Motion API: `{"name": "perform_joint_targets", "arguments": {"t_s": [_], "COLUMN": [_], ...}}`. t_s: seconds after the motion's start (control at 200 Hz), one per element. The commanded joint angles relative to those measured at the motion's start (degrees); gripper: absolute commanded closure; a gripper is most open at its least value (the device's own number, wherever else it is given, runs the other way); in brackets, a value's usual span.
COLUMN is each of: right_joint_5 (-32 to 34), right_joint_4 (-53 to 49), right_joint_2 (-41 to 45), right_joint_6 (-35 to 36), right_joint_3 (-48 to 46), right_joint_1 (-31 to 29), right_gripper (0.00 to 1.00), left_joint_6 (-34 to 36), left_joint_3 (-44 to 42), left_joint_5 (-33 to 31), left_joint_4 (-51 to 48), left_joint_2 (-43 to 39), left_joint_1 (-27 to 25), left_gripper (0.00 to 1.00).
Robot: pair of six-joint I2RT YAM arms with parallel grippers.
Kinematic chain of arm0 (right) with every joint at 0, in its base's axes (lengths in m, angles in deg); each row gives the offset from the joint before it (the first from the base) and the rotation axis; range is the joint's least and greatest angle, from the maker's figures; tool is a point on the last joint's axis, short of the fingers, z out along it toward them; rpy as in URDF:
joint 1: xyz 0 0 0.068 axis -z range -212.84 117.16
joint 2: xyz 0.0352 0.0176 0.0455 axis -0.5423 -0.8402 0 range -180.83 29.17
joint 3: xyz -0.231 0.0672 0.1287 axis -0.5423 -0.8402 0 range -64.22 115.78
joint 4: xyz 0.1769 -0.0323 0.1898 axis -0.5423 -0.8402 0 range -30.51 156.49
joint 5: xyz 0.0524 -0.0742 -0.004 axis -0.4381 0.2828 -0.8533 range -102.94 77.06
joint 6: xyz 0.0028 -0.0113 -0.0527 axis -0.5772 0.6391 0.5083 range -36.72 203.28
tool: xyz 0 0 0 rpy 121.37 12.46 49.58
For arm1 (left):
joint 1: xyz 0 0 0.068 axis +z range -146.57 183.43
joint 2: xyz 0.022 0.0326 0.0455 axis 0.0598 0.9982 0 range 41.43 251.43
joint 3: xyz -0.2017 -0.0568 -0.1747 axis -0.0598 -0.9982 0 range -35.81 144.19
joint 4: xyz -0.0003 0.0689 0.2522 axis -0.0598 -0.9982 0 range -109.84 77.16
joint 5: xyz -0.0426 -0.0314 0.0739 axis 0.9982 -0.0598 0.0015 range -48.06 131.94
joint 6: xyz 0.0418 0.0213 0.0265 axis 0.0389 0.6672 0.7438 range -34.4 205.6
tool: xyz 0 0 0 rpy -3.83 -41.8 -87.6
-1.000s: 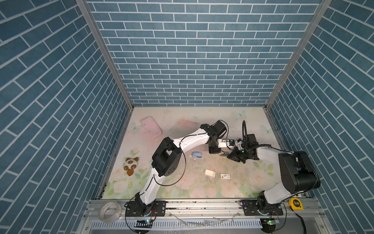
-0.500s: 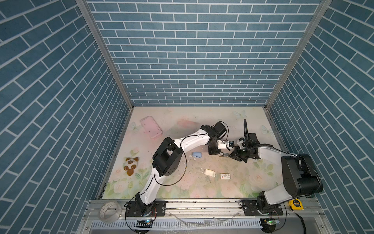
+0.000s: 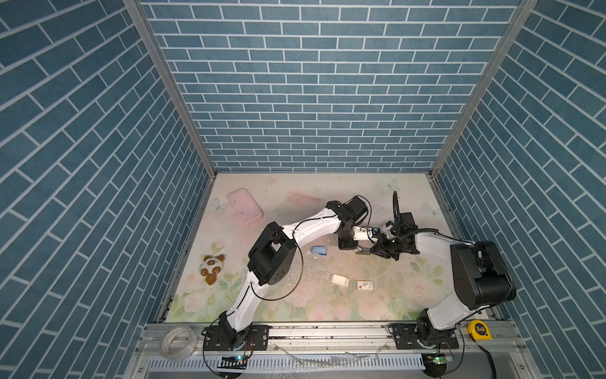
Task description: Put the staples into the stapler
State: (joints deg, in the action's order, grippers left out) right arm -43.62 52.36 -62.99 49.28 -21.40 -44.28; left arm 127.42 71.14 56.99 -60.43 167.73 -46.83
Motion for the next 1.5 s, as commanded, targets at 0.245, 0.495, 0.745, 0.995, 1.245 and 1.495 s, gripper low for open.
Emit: {"name": "perform_joint_targets", "arguments": {"t_s": [0.245,0.495,0.745,0.995,1.245,1.495], "right_joint_5": [1.24,1.67,1.76,2.02,2.85,4.2], "right_joint_4": [-2.13,-2.02,-2.05,-2.23,-3.39,-3.41], "right_joint_2": [-1.71,-1.45,-0.92,-0.48,1.19,2.5], "right_joint_6": [2.54,2.01,1.92,1.74,1.74,1.3], "right_joint_3": [0.24,-0.11,-0.55,-0.69,-0.72,-0.78], "right_joint_1": [0.27,0.26,0.32,0.3,0.43,0.72], "right_gripper": [0.89,0.89,0.89,0.9,0.9,0.9], "left_joint_6": [-0.88,-2.77,-3.57,-3.65,-3.5,-3.11], "left_joint_3": [3.33,5.81,7.11,6.73,7.62,7.78], "left_joint_5": [2.02,4.85,6.35,7.03,6.98,6.66], "left_joint_4": [-1.71,-1.95,-2.13,-1.98,-2.24,-2.48], "left_joint_2": [4.12,5.18,6.36,6.94,7.9,8.59], "left_joint_1": [-1.37,-1.42,-1.68,-2.29,-2.74,-2.91], "left_gripper": [0.87,0.87,0.87,0.87,0.88,0.89]}}
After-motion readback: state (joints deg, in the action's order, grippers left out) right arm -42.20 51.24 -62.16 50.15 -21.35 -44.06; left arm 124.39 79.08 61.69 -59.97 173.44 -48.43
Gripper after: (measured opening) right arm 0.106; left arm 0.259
